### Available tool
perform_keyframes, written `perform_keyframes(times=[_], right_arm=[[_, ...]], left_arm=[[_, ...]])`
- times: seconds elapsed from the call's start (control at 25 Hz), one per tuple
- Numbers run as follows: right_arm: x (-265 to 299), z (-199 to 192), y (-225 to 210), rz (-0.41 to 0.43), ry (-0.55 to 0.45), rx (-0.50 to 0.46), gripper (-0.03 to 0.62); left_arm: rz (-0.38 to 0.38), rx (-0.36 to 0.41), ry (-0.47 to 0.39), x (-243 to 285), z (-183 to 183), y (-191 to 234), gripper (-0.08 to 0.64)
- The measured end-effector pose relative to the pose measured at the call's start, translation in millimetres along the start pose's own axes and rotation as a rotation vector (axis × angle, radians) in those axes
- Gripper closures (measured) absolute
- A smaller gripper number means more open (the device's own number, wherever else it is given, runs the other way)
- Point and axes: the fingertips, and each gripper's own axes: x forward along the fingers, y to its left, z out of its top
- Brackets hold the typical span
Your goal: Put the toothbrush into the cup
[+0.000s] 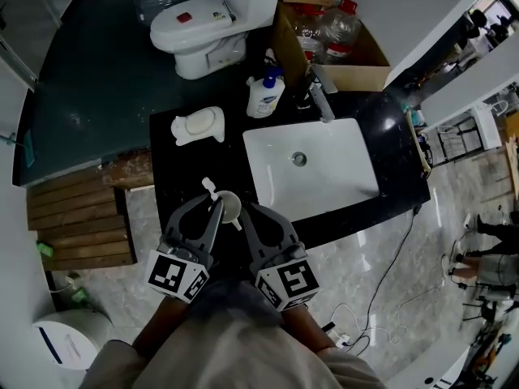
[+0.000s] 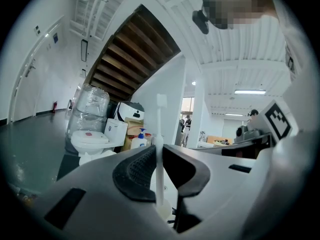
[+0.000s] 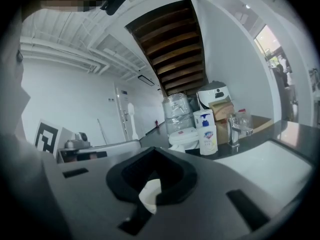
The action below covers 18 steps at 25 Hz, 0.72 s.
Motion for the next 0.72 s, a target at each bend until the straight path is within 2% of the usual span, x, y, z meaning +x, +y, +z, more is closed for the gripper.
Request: perform_keyframes(times=[0.24, 0.48, 0.72], right_arm=[[-2.0, 0.5, 0.7, -0.001, 0.001, -0.004, 0.586], [-2.6, -2.1, -1.1, -0.008, 0.005, -0.001, 0.586], [-2.4, -3.5, -1.2, -0.008, 0.010, -0.003, 0.586]], left_arm=[[0.006, -0.018, 0.012, 1.3, -9.6, 4.4, 0.511], [0.008, 0.052, 0.034, 3.0, -19.7, 3.5, 0.511], [0.011, 0.020, 0.053, 3.9, -31.5, 9.1, 0.511]])
